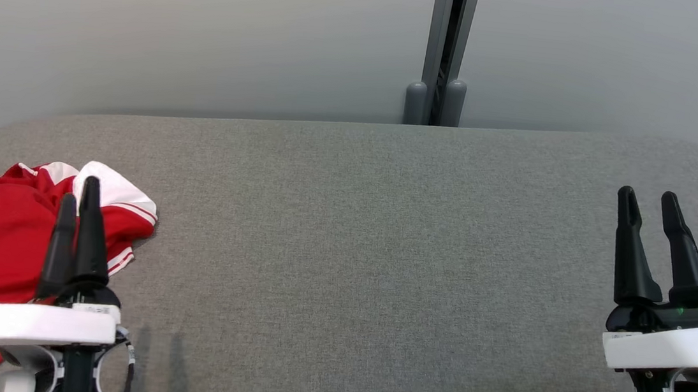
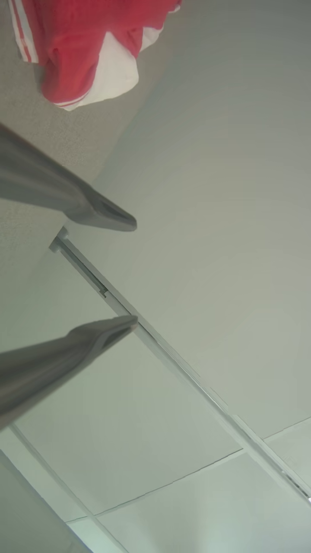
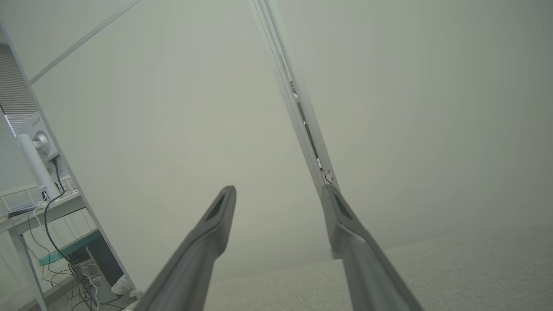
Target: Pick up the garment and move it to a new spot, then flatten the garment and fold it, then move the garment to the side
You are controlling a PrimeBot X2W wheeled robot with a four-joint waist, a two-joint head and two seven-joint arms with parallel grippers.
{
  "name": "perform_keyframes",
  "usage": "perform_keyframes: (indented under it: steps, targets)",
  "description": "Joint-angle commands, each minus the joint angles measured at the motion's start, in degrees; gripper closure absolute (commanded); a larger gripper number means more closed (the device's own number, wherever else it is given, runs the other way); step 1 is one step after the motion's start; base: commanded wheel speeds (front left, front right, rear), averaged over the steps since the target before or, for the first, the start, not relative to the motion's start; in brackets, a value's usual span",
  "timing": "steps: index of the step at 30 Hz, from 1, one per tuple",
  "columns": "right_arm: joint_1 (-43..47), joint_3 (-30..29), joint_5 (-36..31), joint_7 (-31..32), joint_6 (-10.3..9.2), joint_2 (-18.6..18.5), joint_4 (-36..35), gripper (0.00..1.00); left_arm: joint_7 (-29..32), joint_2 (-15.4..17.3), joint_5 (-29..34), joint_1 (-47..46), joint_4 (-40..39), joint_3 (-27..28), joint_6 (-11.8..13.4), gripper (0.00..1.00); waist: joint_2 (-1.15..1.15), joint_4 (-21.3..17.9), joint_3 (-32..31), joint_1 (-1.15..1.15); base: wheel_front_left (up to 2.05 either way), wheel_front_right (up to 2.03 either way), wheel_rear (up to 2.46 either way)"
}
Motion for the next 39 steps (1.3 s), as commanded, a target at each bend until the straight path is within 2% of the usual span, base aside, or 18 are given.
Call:
perform_keyframes:
  steps: [1,8,14,30,39]
  targets:
    - [-0.20,0.45,-2.50,-0.74,0.06,-0.36,-1.16,0.00,-0.56,0.30,4.10,-0.53,-2.31,-1.16,1.06,0.00,0.00,-0.01,0.07,0.00,0.00,0.00,0.00]
    - [0.69,2.12,-6.48,-1.84,0.07,-0.07,0.90,0.00,-1.72,0.33,17.49,0.37,-4.65,-7.10,5.80,0.00,0.00,-0.22,0.15,0.00,0.00,0.00,0.00]
    - [1.48,2.29,-10.10,-2.67,0.08,0.77,2.60,0.00,-2.65,0.34,26.83,1.16,-2.90,-12.26,9.56,0.00,0.00,-0.44,0.13,0.00,0.00,0.00,0.00]
    - [3.04,-0.85,-18.79,-4.70,0.09,2.45,7.87,0.00,-4.81,0.59,37.26,2.21,4.91,-17.43,14.39,0.00,0.00,-0.44,-0.42,0.00,0.00,0.00,0.00]
    - [3.12,-0.30,-21.35,-5.76,0.10,2.39,10.66,0.00,-6.00,0.51,39.91,2.78,6.63,-17.69,15.43,0.00,0.00,-0.39,-0.78,0.00,0.00,0.00,0.00]
